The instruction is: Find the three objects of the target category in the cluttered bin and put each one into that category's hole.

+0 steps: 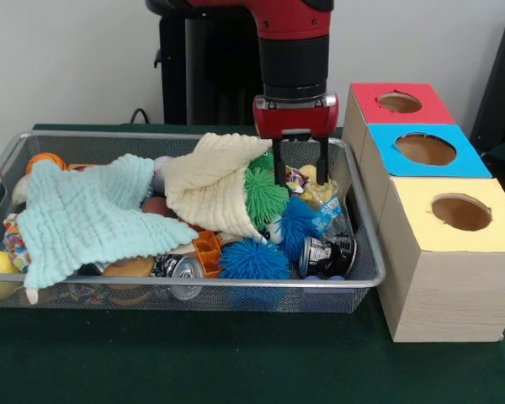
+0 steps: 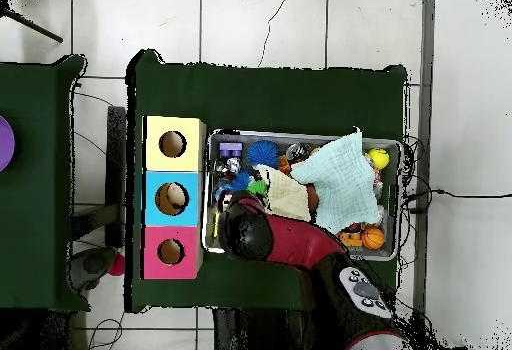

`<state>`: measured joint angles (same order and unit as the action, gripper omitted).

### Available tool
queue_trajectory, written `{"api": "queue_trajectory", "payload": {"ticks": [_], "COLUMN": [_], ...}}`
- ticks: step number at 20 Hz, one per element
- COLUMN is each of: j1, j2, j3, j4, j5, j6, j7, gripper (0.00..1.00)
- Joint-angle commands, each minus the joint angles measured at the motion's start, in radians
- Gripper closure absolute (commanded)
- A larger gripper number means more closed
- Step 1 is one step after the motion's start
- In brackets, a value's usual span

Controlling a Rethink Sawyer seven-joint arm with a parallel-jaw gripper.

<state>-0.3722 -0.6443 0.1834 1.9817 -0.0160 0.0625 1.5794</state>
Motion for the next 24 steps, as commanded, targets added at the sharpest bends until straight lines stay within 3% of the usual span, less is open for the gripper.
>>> {"api": "queue_trajectory", "payload": {"ticks": [1,13,18,24], "j1": [-0.036,-0.036,0.036,0.048], "j2": [0.046,0.043,0.077,0.106], "j3": [0.143,0.163,0.063,0.041], "j4": [0.055,0.064,0.006,-0.012], "j5": [0.062,0.114,0.096,0.079], "j6": [-0.046,-0.045,-0.084,-0.122], "j7": [0.267,0.268,0.229,0.212], "gripper": [0.00,0.00,0.00,0.00]}}
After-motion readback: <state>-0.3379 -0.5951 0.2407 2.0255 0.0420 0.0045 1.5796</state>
